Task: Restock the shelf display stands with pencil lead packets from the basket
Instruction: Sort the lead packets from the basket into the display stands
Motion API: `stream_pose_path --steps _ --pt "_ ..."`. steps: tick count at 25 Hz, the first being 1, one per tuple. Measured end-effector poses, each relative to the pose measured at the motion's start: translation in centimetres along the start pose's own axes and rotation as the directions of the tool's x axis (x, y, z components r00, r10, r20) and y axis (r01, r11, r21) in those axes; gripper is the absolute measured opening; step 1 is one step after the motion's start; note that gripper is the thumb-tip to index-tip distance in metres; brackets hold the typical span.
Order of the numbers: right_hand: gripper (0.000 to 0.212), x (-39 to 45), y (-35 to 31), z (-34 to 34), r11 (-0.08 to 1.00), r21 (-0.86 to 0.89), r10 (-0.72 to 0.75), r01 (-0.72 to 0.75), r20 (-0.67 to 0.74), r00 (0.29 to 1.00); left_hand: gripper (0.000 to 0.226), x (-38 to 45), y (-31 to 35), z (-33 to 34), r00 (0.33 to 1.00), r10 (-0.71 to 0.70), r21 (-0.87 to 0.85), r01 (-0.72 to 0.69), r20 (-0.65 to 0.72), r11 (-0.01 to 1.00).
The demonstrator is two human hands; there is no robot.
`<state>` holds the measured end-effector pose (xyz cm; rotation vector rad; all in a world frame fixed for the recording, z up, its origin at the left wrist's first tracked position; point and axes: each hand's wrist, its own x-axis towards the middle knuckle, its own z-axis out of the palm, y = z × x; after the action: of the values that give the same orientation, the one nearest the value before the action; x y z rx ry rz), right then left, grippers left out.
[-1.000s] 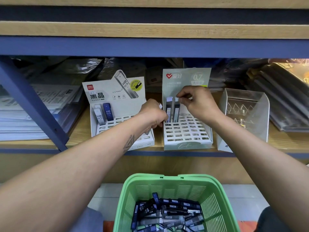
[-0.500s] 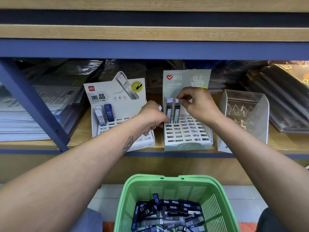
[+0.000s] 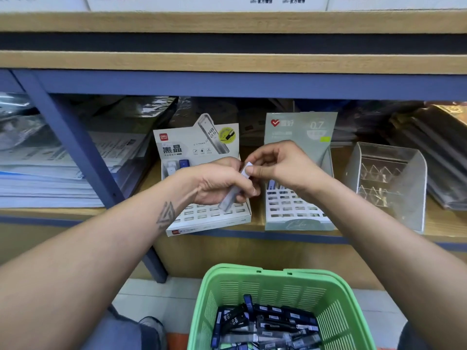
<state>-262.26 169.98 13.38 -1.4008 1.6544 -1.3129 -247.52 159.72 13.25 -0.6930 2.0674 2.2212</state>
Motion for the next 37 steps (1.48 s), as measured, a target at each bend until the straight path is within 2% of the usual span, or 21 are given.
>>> stream_pose_path --steps 3,5,8,10,11,13,14,15,17,18,19,21,23,29,33,37 --pt "0.008 0.6 0.6 0.3 0.996 0.065 0.065 -0.059 -0.107 0.992 0.022 -1.8 -0.3 -2.1 0.996 -0.083 0.086 0.086 -0.034 0.993" --pt "0.011 0.9 1.0 0.9 0.994 0.082 0.083 -0.073 -0.119 0.989 0.024 -3.1 -0.9 -3.4 0.986 -0.137 0.153 0.15 -0.093 0.977" --pt "0.014 1.2 0.8 2.6 0.991 0.114 0.078 -0.066 -0.104 0.991 0.017 -4.7 -1.2 -4.4 0.969 -0.129 0.223 0.176 -0.213 0.959" --pt "0.015 1.9 0.2 4.1 0.992 0.122 0.045 -0.032 -0.11 0.993 0.013 -5.6 -0.8 -5.5 0.93 -0.036 0.356 0.176 -0.367 0.918" --pt "0.016 2.5 0.0 4.9 0.995 0.097 0.018 -0.005 -0.124 0.992 0.013 -6.0 -0.5 -6.4 0.885 0.059 0.432 0.166 -0.461 0.887" --pt "0.017 3.6 -0.4 6.7 0.998 -0.011 -0.064 0.063 -0.149 0.987 0.011 -7.0 0.0 -8.4 0.743 0.294 0.598 0.174 -0.601 0.782" --pt "0.016 4.1 -0.5 7.5 0.99 -0.094 -0.115 0.101 -0.162 0.98 0.009 -7.5 0.0 -9.2 0.68 0.398 0.686 0.212 -0.615 0.696" --pt "0.014 4.5 -0.6 8.3 0.973 -0.184 -0.169 0.137 -0.172 0.971 0.007 -7.9 -0.2 -9.9 0.658 0.457 0.751 0.265 -0.599 0.604" --pt "0.013 5.3 -1.0 10.0 0.931 -0.316 -0.245 0.185 -0.16 0.956 0.004 -8.3 -1.2 -10.7 0.674 0.447 0.791 0.363 -0.588 0.493" --pt "0.012 5.6 -1.2 10.8 0.914 -0.351 -0.267 0.204 -0.142 0.953 0.01 -8.3 -1.7 -10.9 0.674 0.411 0.771 0.401 -0.614 0.494" --pt "0.012 5.9 -1.3 11.6 0.899 -0.379 -0.284 0.22 -0.123 0.951 0.016 -8.2 -2.2 -11.0 0.672 0.361 0.732 0.413 -0.646 0.541" --pt "0.015 6.5 -1.5 13.0 0.871 -0.429 -0.306 0.239 -0.093 0.948 0.016 -8.1 -3.1 -10.9 0.702 0.21 0.586 0.351 -0.681 0.73" --pt "0.016 6.9 -1.4 14.1 0.847 -0.473 -0.318 0.244 -0.081 0.945 0.014 -8.1 -3.7 -10.5 0.741 0.106 0.461 0.293 -0.663 0.837" --pt "0.008 7.7 -1.0 14.9 0.833 -0.504 -0.293 0.228 -0.053 0.955 0.031 -8.6 -3.8 -9.9 0.774 0.087 0.401 0.226 -0.628 0.888" --pt "0.01 8.4 -0.6 15.2 0.825 -0.512 -0.243 0.237 0.057 0.968 0.038 -8.4 -3.8 -9.6 0.763 0.099 0.412 0.231 -0.639 0.881" --pt "0.02 8.1 0.6 15.7 0.702 -0.652 -0.345 0.288 0.043 0.938 0.034 -8.1 -3.6 -9.6 0.761 0.073 0.411 0.264 -0.644 0.872"
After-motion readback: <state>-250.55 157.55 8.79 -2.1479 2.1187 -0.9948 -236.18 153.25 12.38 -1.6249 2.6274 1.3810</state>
